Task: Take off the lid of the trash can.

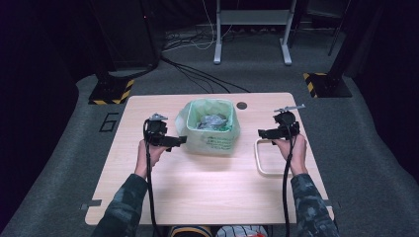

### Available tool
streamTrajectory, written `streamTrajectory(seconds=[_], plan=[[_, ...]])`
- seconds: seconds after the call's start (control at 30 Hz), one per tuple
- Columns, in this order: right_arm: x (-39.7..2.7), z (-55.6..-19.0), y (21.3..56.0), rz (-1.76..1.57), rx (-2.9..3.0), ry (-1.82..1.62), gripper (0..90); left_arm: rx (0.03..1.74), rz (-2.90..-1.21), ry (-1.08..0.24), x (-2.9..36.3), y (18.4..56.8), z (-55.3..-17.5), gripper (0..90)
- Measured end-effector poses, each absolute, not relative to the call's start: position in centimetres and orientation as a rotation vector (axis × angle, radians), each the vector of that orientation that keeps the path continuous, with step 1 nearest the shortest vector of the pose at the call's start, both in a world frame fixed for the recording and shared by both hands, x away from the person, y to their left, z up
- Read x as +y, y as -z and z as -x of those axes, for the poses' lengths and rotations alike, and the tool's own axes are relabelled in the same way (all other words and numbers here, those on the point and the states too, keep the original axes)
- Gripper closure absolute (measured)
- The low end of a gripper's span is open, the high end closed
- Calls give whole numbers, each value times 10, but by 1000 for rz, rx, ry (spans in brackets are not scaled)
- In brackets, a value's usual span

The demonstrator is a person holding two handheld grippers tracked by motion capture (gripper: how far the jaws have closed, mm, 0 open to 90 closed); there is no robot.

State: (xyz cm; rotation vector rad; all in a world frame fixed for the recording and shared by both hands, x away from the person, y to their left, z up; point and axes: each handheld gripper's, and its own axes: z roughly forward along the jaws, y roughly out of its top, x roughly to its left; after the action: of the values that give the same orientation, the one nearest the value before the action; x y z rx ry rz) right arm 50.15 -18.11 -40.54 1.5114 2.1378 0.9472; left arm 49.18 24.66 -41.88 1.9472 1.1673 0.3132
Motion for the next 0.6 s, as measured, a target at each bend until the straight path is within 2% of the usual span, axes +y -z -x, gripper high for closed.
streamTrajectory(seconds=[0.6], plan=[[-143,-514,375,-1417,2186,-972,61,1140,-1938,-337,237,387,-509,3]])
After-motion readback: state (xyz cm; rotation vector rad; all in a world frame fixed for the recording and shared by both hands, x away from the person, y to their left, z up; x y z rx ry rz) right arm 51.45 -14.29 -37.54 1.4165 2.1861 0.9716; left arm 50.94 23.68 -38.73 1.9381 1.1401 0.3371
